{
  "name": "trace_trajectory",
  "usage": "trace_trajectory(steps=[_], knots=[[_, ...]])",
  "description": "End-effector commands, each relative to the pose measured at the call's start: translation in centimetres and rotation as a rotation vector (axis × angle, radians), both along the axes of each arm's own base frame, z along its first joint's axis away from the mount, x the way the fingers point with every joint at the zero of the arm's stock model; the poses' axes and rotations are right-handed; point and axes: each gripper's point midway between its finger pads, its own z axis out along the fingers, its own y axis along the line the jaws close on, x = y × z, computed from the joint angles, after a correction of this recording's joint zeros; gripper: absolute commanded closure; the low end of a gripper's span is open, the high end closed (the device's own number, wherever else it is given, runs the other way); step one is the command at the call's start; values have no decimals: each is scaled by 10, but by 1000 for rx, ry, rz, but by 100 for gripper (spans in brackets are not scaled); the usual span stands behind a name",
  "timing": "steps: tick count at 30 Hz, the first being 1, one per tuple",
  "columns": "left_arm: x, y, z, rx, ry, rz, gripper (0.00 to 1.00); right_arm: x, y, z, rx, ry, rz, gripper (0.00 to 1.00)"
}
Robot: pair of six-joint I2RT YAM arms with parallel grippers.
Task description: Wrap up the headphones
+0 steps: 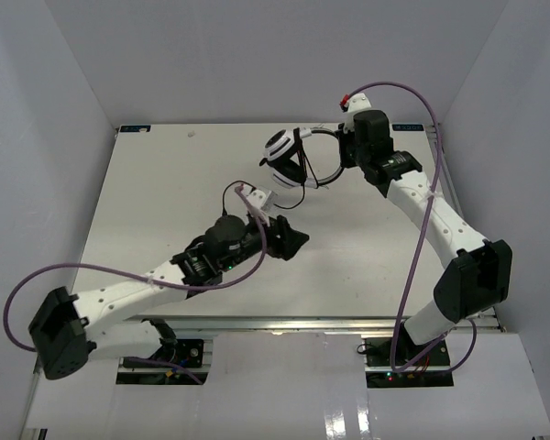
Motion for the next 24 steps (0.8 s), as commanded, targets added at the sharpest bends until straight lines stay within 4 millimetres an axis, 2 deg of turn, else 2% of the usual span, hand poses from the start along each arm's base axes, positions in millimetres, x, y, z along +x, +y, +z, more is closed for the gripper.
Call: trace_trajectory(steps=[1,3,5,7,9,10,12,14,17,18,19,21,22,24], knots=[[-4,49,40,34,-299,53,22,1,5,97,139,-253,29,92],[-16,47,17,110,-363,-52,20,-2,8,98,164,-245,44,92],[-13,49,-13,224,-393,-82,17,-6,13,103,192,-237,66,92],[0,59,-30,342,-468,-64,16,-11,21,118,230,-235,115,92],[25,78,-49,432,-498,-12,15,-24,33,129,263,-202,199,92],[28,79,-52,441,-528,-46,15,-28,34,140,269,-209,219,92],[55,99,-51,457,-562,-10,15,-39,37,161,289,-219,277,92],[69,112,-54,481,-607,-17,15,-49,38,174,307,-233,328,92],[80,110,-63,516,-640,-102,14,-62,38,184,341,-232,376,92],[86,107,-67,528,-638,-111,10,-66,39,186,352,-229,388,92],[93,104,-61,526,-659,-99,4,-71,41,189,366,-227,408,92],[102,100,-63,518,-668,-84,3,-79,44,191,389,-217,441,92],[107,98,-55,504,-697,-64,2,-84,45,195,403,-216,449,92],[116,94,-61,510,-686,-60,2,-92,46,199,416,-219,474,92]])
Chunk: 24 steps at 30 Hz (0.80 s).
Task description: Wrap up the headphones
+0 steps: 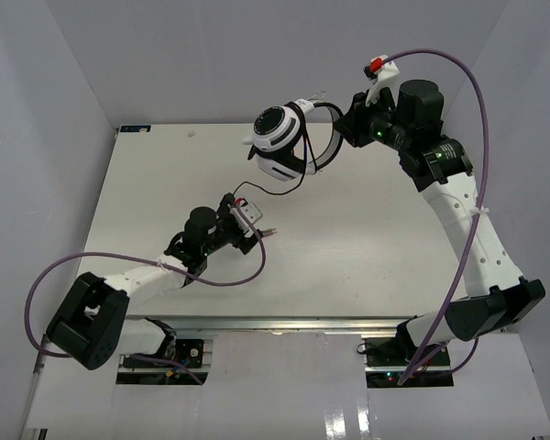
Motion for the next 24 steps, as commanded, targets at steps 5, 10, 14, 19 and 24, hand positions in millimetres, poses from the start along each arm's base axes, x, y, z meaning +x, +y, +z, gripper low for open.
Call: trace_trajectory(steps=[5,10,14,19,24], knots=[[49,-15,32,-26,-173,45,2,-52,9,67,163,-94,156,92],[63,-39,22,-14,-116,-26,10,-66,11,73,197,-84,211,92],[72,-53,11,-32,-51,-48,25,-71,9,75,224,-66,238,92],[60,-79,11,-110,14,-185,31,-71,6,78,244,-53,247,92],[30,-89,10,-179,65,-299,25,-62,1,72,235,-46,216,92]])
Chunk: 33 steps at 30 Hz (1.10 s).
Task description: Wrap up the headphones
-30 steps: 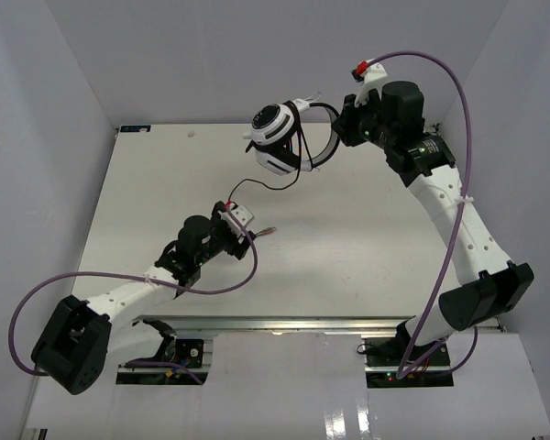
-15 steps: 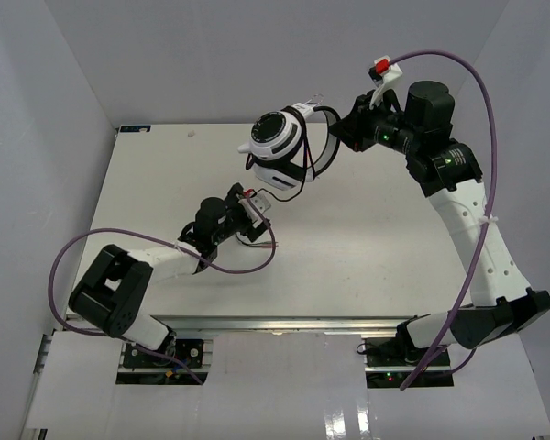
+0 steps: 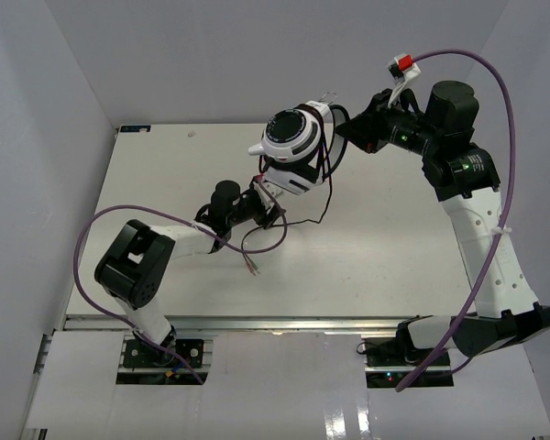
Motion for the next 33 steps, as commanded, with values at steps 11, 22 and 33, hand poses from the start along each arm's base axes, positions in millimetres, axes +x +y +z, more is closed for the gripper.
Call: trace_trajectory(steps=[11,22,33], knots=[[-87,-66,9,-136,51,-396,10,-4,4,22,85,-33,39,92],[-37,-116,11,-159,8,-220,18,-9,3,18,79,-34,47,92],[-81,-90,15,-162,21,-290,100,24,-23,6,-39,-96,-151,92]])
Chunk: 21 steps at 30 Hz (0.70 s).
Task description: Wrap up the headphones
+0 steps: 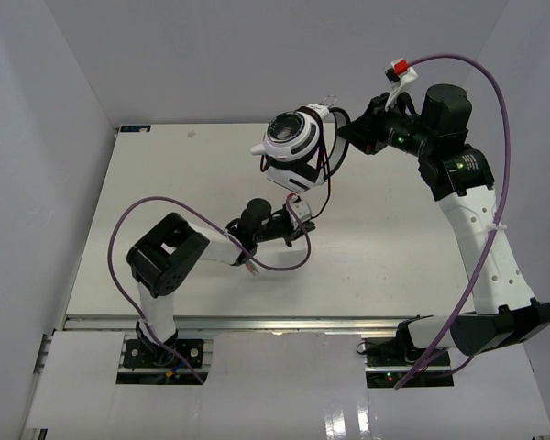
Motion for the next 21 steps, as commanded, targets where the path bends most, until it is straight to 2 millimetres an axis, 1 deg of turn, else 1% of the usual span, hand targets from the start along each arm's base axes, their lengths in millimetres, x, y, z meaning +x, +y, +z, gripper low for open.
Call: trace_trajectory(steps=[1,3,4,5,7,8,11,12,13,17,19,21], knots=[[-30,11,49,-67,-84,-84,100,14,-18,22,-25,-110,-123,92],[-38,15,60,-64,-111,-108,100,24,-22,14,-47,-104,-150,92],[-45,20,60,-53,-115,-121,100,27,-23,10,-58,-99,-157,92],[-49,25,57,-35,-119,-123,100,28,-23,9,-61,-98,-155,92],[-49,37,51,10,-129,-112,100,27,-20,7,-67,-103,-134,92],[-50,40,46,26,-110,-111,100,26,-21,9,-71,-112,-128,92],[-32,69,39,48,-67,-64,100,4,-12,17,-92,-188,0,92],[-22,81,37,50,-45,-41,100,-10,-8,22,-98,-229,63,92],[-15,89,35,54,-28,-23,100,-19,-6,25,-114,-271,106,92],[10,109,28,89,60,1,100,-50,1,25,-148,-359,258,92],[19,112,22,116,113,-3,100,-63,5,23,-140,-361,324,92],[21,112,13,147,166,-11,100,-74,8,17,-134,-350,375,92]])
